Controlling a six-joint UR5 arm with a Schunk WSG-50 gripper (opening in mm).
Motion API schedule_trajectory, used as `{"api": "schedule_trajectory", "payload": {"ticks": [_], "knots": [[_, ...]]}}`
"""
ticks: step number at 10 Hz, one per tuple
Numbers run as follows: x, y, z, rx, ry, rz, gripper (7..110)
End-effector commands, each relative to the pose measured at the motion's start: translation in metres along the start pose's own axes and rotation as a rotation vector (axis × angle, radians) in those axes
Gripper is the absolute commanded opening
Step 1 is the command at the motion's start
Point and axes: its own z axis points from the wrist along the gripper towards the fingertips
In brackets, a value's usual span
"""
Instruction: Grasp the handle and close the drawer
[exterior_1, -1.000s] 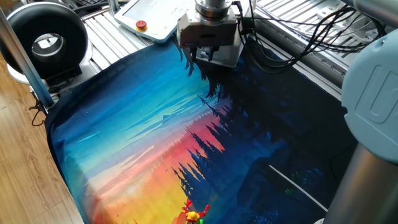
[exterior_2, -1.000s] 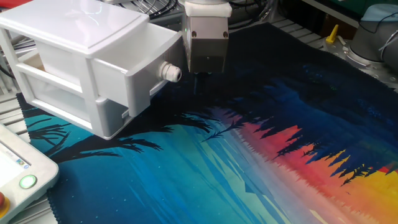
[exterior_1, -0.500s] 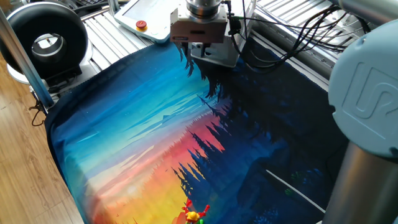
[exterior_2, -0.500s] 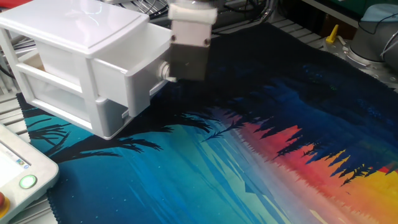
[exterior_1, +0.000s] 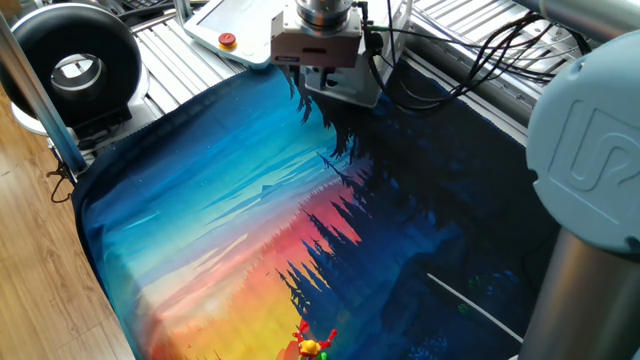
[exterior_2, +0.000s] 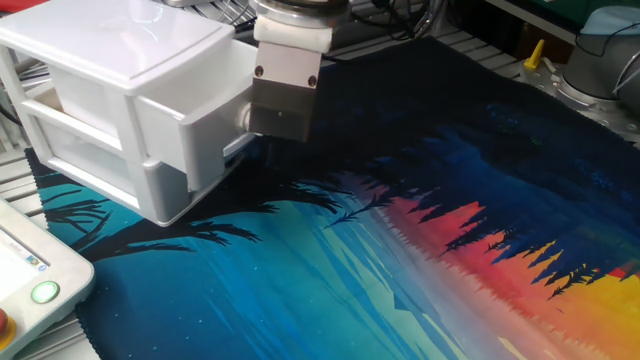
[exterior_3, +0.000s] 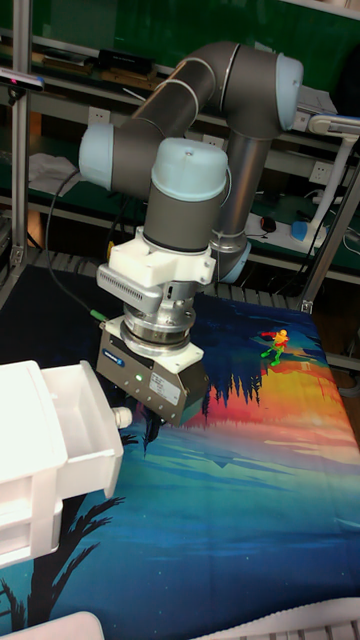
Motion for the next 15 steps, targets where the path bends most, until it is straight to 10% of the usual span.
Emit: {"api": "schedule_trajectory", "payload": {"ticks": [1, 15], "knots": [[0.002, -0.010, 0.002, -0.021, 0.009, 0.013, 44], [-0.012, -0.011, 0.010, -0.038, -0.043, 0.009, 44]]}}
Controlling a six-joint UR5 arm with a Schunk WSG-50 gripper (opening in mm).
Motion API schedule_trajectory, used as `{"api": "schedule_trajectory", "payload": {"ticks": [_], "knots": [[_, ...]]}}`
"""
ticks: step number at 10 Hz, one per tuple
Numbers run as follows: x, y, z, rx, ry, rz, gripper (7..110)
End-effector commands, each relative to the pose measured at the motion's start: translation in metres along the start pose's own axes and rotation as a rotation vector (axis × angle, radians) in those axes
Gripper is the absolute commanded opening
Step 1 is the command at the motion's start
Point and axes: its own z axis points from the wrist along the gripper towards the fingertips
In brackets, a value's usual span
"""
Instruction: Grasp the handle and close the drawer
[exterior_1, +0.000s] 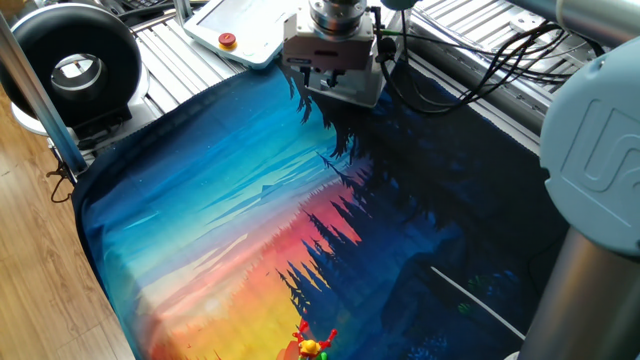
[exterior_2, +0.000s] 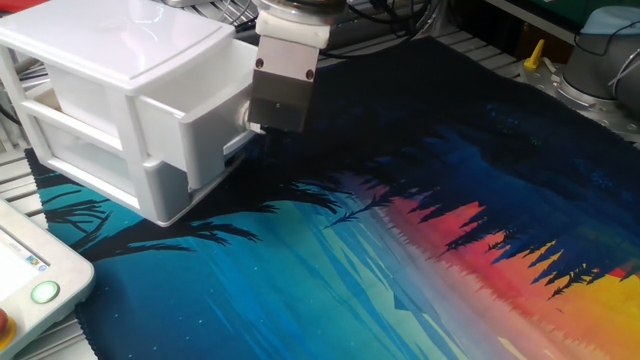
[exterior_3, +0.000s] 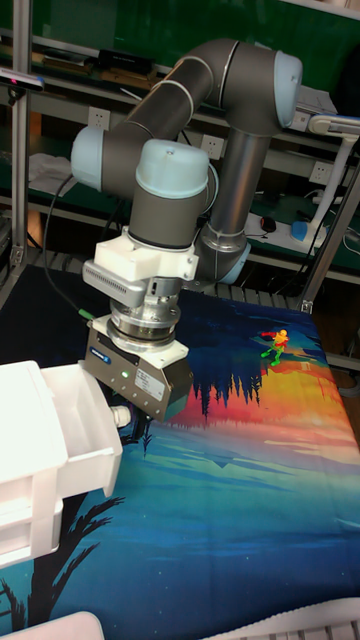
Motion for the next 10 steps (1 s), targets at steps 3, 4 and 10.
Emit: {"api": "schedule_trajectory", "payload": {"ticks": [3, 4, 10], "knots": [[-0.002, 0.005, 0.002, -0.025, -0.003, 0.010, 44], [0.000, 0.006, 0.002, -0.028, 0.005, 0.011, 44], [0.006, 0.009, 0.002, -0.042, 0.031, 0.016, 22]]}}
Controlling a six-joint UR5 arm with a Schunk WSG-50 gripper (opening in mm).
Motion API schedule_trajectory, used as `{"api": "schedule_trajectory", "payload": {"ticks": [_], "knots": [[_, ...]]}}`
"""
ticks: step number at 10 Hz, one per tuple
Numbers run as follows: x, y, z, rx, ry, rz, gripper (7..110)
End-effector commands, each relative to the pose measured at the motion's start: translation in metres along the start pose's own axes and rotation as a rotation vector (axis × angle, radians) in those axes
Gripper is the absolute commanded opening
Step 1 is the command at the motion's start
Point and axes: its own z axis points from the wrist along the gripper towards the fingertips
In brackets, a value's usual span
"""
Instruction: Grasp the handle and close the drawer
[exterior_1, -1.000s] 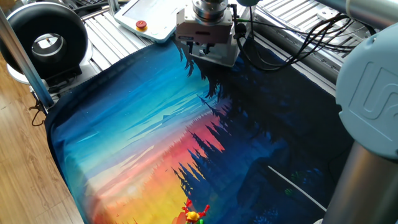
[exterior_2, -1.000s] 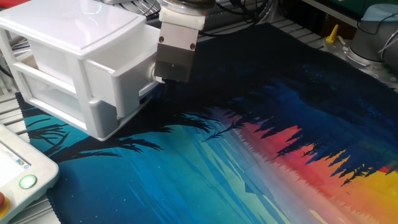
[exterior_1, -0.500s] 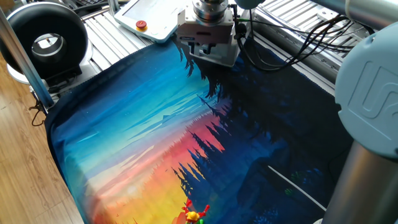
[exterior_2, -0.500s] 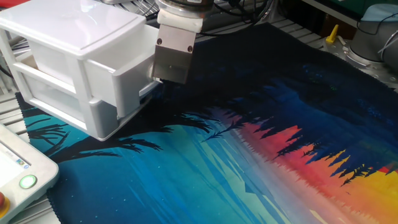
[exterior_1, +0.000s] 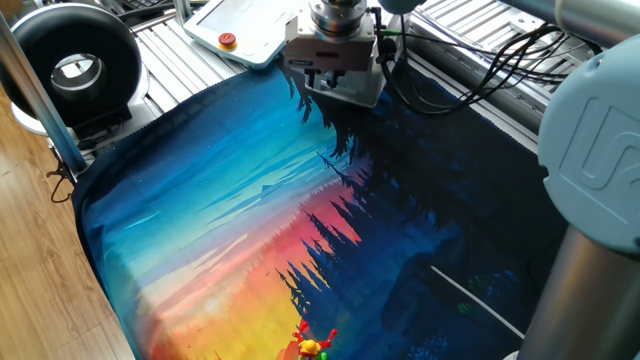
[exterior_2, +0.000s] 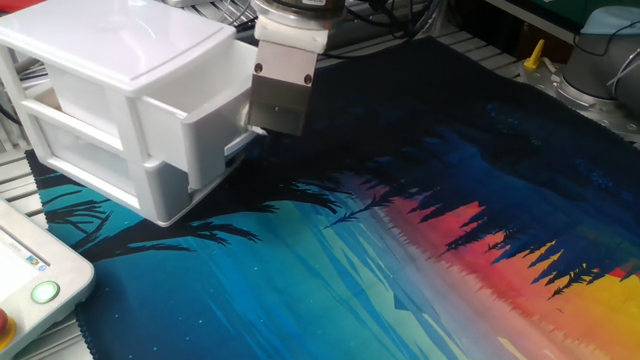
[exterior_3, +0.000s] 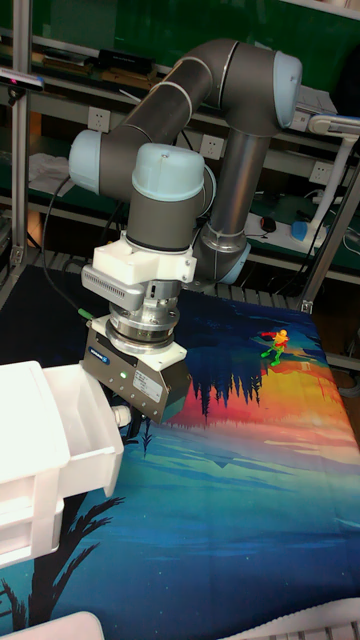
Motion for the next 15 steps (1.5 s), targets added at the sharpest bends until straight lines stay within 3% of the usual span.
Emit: {"api": "schedule_trajectory", "payload": {"ticks": [1, 5, 8, 10, 12, 15], "knots": [[0.003, 0.003, -0.001, -0.015, 0.015, 0.010, 7], [0.000, 0.009, -0.001, -0.040, 0.004, 0.013, 7], [-0.015, -0.014, -0.002, 0.055, -0.055, -0.048, 7], [-0.020, -0.024, -0.003, 0.095, -0.074, -0.075, 7], [-0.036, -0.037, -0.006, 0.157, -0.128, -0.170, 7], [-0.050, -0.037, -0.008, 0.170, -0.176, -0.261, 7]]}}
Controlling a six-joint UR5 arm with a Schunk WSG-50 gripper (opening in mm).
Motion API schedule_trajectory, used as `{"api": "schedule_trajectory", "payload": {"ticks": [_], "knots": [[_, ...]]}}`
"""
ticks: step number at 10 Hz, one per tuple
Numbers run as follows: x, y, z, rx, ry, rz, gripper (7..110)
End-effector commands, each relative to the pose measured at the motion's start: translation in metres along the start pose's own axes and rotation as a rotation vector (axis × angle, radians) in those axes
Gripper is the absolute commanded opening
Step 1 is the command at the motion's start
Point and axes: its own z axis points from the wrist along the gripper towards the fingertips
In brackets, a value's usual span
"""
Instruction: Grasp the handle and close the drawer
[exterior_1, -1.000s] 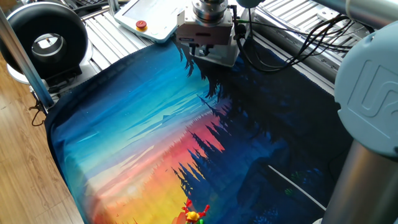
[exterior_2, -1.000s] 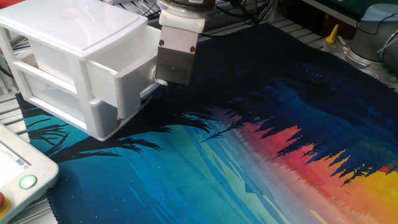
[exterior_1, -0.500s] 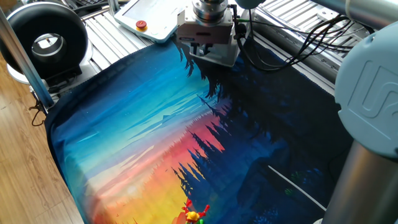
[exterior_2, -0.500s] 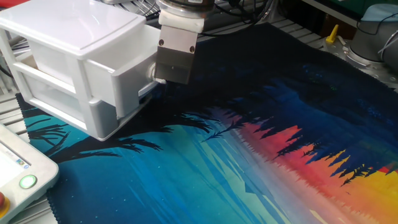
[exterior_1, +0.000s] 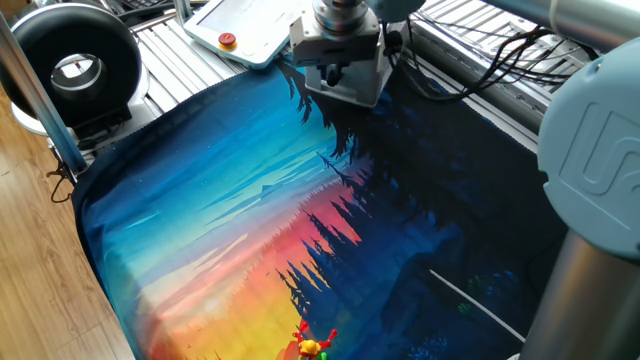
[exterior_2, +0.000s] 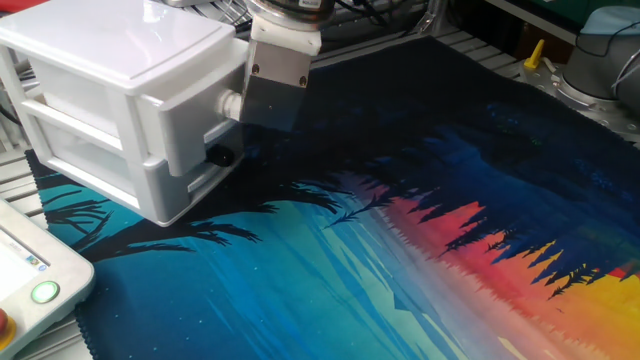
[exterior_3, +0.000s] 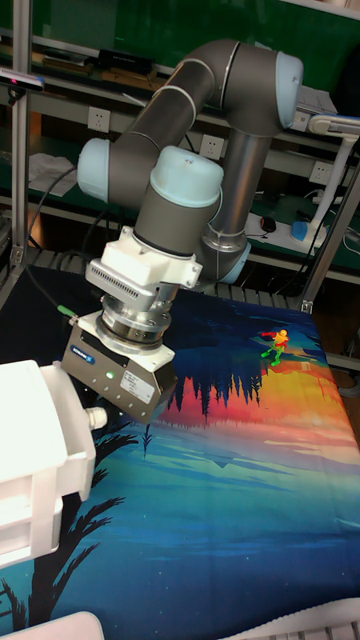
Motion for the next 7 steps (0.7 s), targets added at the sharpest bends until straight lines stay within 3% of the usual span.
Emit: {"api": "schedule_trajectory", "payload": {"ticks": [1, 4, 7], "knots": [[-0.017, -0.014, -0.002, 0.054, -0.061, -0.125, 7], [-0.025, -0.017, -0.003, 0.073, -0.093, -0.172, 7], [-0.005, 0.002, -0.001, -0.011, -0.016, -0.022, 7]]}}
